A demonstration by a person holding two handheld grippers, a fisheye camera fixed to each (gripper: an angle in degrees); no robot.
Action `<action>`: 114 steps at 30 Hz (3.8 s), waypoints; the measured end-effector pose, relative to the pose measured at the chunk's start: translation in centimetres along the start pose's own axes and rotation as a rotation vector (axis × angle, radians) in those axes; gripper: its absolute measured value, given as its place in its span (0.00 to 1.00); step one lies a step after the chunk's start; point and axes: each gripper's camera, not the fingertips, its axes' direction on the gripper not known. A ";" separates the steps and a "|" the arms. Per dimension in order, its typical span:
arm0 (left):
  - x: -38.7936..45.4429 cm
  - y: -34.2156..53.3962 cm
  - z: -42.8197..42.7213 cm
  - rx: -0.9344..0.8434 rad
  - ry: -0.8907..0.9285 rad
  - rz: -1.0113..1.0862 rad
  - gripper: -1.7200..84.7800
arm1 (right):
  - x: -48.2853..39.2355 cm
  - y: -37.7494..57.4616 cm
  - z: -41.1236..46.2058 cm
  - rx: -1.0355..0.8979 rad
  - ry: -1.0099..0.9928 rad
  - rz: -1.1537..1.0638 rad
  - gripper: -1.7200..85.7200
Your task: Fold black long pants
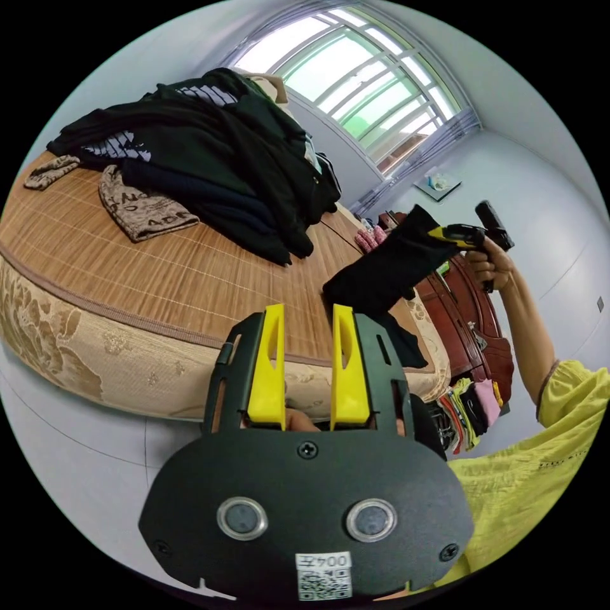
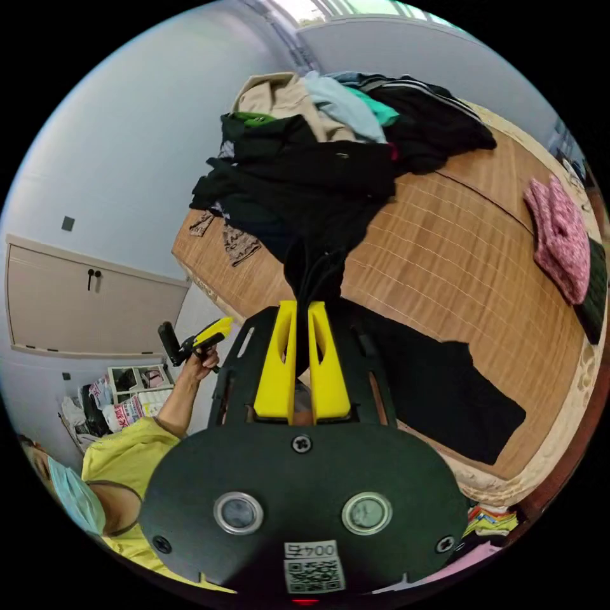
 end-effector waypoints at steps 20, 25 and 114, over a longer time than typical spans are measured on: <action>23.9 -11.8 17.6 -0.335 -0.037 0.188 0.17 | 38.8 27.5 -21.8 0.151 -0.026 0.457 0.07; 32.2 -15.2 23.8 -0.445 -0.124 0.340 0.18 | 45.7 33.0 -22.4 0.132 -0.042 0.615 0.09; 58.8 -11.8 28.0 -0.562 -0.462 0.840 0.07 | 54.7 43.4 -21.7 0.162 -0.079 0.455 0.06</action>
